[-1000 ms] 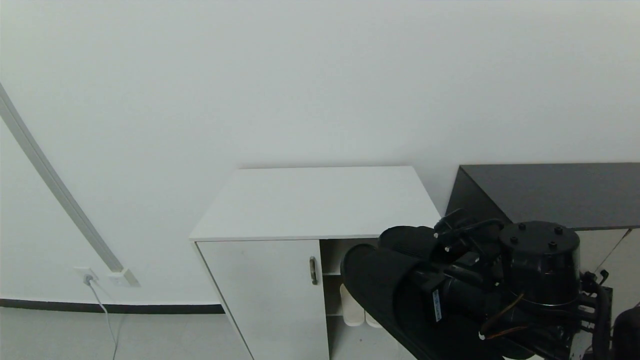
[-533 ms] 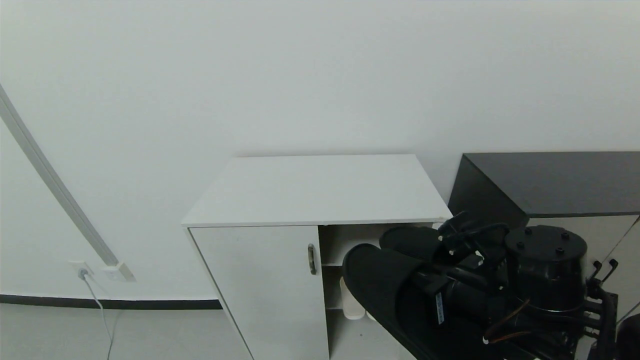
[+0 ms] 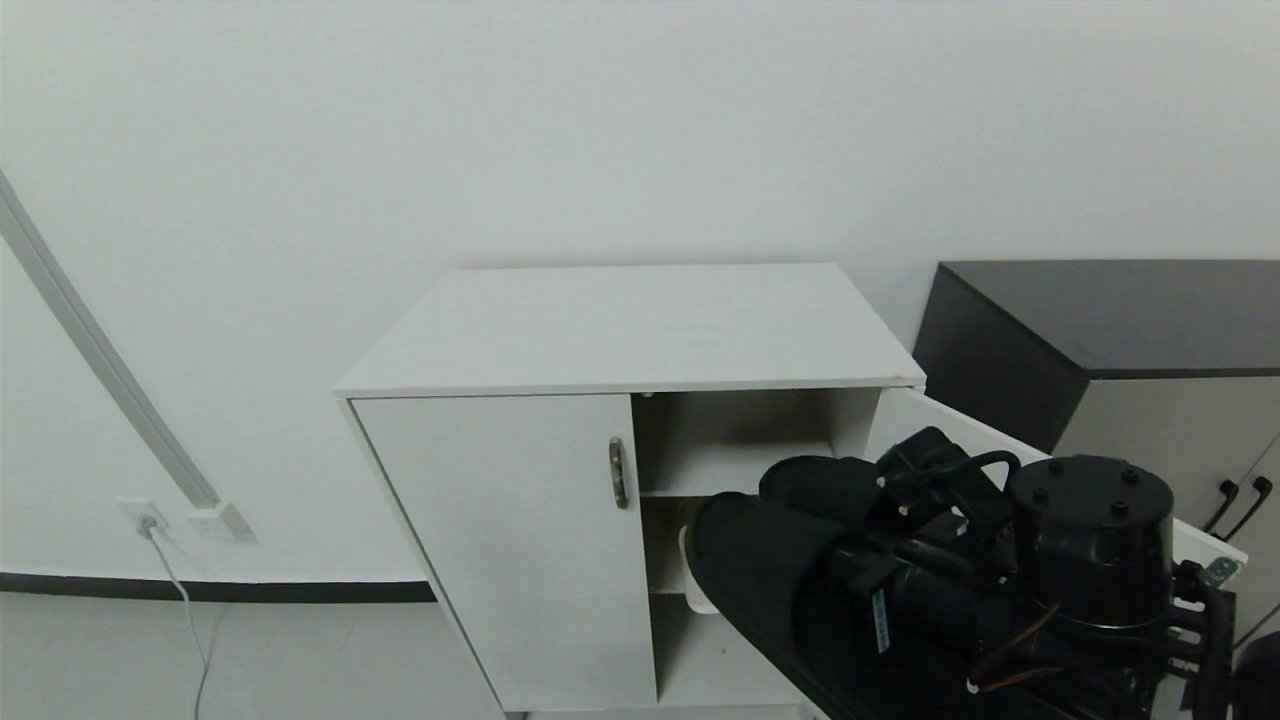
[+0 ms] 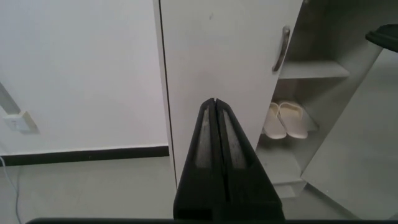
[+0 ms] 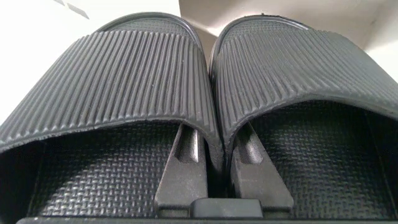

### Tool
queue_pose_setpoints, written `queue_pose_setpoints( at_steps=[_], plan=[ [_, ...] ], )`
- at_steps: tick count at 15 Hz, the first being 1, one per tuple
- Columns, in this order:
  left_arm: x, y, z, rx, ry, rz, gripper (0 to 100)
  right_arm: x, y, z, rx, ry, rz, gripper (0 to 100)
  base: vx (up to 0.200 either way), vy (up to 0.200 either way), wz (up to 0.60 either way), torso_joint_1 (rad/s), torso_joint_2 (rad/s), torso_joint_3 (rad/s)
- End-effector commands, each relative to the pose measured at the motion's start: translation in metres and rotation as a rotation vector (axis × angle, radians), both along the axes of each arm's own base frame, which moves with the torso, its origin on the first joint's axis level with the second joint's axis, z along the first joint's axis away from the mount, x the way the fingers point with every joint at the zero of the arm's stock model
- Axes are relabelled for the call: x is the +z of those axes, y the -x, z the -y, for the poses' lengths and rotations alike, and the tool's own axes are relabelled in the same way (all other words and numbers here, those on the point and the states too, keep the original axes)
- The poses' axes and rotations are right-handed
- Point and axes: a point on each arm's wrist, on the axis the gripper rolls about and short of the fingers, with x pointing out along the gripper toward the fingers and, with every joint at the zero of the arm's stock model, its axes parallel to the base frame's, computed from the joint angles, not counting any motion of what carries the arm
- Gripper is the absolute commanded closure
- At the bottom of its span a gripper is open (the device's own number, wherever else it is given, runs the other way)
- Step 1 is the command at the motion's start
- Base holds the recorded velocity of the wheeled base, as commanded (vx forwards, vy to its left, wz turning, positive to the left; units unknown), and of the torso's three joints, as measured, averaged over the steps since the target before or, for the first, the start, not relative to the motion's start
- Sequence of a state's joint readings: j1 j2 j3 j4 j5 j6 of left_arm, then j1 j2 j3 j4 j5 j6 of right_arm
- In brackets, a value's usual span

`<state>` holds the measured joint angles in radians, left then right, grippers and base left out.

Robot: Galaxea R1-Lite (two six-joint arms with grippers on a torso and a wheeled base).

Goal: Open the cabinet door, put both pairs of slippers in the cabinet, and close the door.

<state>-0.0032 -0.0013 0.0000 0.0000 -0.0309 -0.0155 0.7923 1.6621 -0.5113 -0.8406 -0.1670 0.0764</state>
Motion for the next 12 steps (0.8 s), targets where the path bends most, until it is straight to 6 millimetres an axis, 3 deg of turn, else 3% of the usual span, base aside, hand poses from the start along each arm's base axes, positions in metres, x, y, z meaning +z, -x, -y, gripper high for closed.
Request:
queue_pose_setpoints(
  at_steps=[1, 12],
  plan=[
    [0.0000, -0.0001, 0.0000, 0.000, 0.000, -0.001, 100, -0.0011, -0.0002, -0.0005, 0.000, 0.003, -0.003, 100, 0.000, 0.000, 0.00, -0.207, 0.52, 0.330],
    [0.0000, -0.0001, 0.0000, 0.000, 0.001, -0.001, 100, -0.0036, -0.0002, 0.0001, -0.001, 0.009, -0.010, 100, 0.000, 0.000, 0.00, -0.163, 0.49, 0.323]
  ],
)
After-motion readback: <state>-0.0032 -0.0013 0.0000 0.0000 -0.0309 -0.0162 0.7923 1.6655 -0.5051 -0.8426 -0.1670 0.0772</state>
